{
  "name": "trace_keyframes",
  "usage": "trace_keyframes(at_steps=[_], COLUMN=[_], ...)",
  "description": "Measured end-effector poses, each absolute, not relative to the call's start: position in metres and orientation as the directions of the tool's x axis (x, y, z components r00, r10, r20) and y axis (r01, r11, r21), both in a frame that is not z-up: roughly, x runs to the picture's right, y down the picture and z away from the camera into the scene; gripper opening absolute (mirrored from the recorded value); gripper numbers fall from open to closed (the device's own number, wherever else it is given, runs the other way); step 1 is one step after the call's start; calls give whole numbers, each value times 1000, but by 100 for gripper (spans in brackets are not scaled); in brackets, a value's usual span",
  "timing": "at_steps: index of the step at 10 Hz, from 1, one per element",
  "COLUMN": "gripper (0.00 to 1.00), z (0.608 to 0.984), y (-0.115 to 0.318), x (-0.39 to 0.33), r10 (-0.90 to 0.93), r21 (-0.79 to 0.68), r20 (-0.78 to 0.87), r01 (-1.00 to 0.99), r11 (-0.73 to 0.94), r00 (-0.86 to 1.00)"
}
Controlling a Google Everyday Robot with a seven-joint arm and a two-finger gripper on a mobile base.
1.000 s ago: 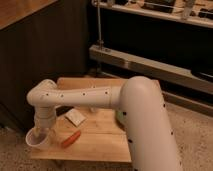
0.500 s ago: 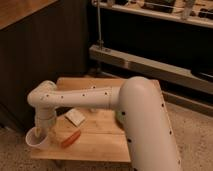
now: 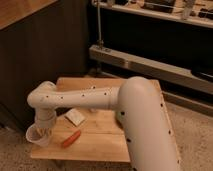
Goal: Pick up the ceramic cup
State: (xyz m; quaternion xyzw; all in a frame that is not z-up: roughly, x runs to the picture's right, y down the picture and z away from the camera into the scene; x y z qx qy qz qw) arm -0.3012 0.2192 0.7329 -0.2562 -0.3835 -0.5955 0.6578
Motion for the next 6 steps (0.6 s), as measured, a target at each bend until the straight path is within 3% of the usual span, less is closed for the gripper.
trace_keyframes(at_steps=[2,6], gripper=[8,5], z=[725,687], y=[212,179], x=[-296,-290], r10=[-592,-603], r21=[124,130], r20=[806,798], r01=[981,983], r11=[147,130], r00=[-13,-26])
